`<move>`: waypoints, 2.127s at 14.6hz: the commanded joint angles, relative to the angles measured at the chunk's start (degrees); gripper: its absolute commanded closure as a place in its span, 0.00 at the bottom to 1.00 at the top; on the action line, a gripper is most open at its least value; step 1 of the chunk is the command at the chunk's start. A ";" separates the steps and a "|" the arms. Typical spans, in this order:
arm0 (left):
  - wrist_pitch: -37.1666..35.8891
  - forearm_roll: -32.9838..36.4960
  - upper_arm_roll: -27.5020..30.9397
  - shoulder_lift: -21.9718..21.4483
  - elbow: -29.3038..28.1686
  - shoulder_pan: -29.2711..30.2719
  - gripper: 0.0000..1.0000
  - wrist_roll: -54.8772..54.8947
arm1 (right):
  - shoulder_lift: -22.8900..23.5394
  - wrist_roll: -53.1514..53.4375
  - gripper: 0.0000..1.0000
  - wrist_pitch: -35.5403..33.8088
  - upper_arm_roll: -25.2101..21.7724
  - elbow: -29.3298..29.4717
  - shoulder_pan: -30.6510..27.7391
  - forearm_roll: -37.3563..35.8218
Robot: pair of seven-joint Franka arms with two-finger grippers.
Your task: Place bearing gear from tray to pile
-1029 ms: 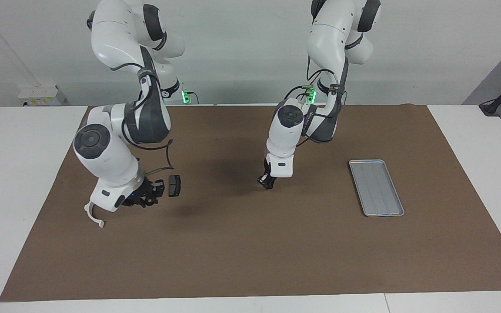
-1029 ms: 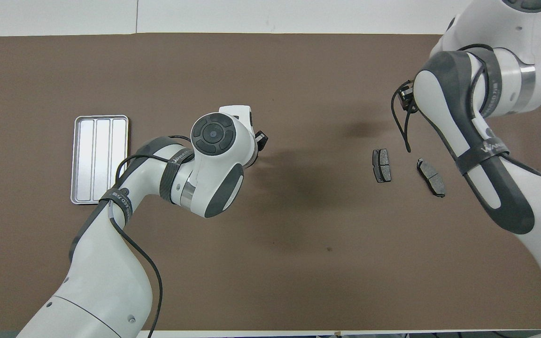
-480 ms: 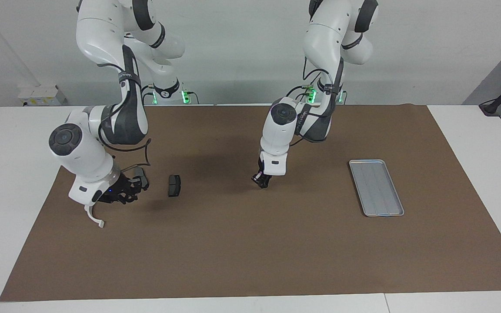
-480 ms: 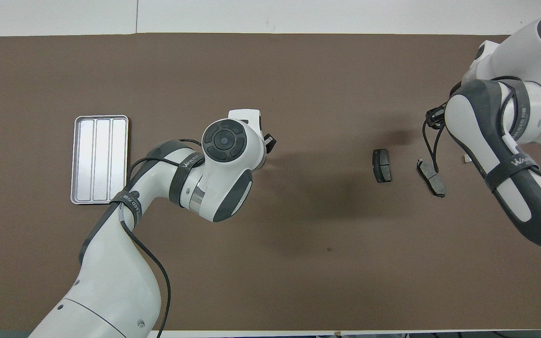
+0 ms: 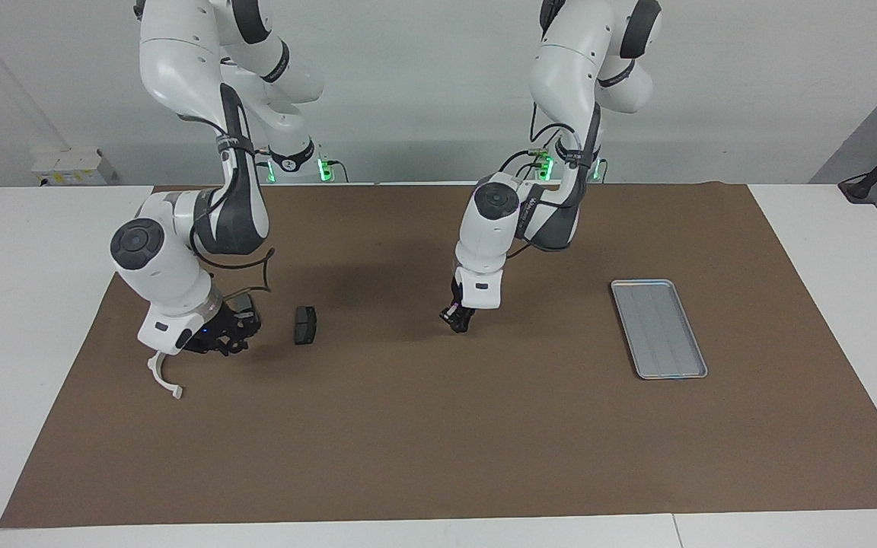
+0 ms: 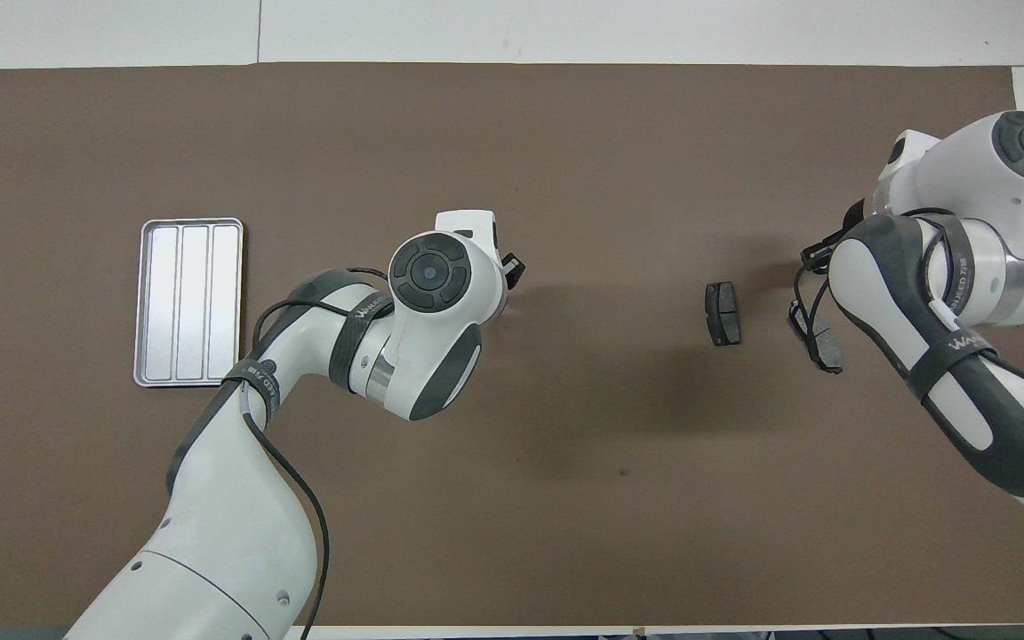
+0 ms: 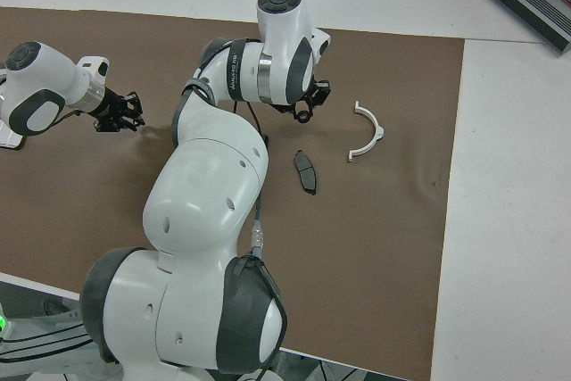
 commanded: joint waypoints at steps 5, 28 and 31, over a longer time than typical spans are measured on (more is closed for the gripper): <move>0.48 0.83 0.96 -0.11 -0.27 -0.86 0.04 -1.48 | -1.57 -4.62 1.00 5.72 1.07 -4.52 -2.98 0.21; -46.70 3.72 1.23 -28.06 8.78 34.90 0.00 46.93 | 0.64 -0.16 0.19 8.56 1.51 -3.20 -1.40 0.29; -46.63 3.38 -0.18 -29.63 6.08 37.98 0.00 54.64 | -1.65 8.35 0.19 1.09 1.77 0.39 3.33 0.38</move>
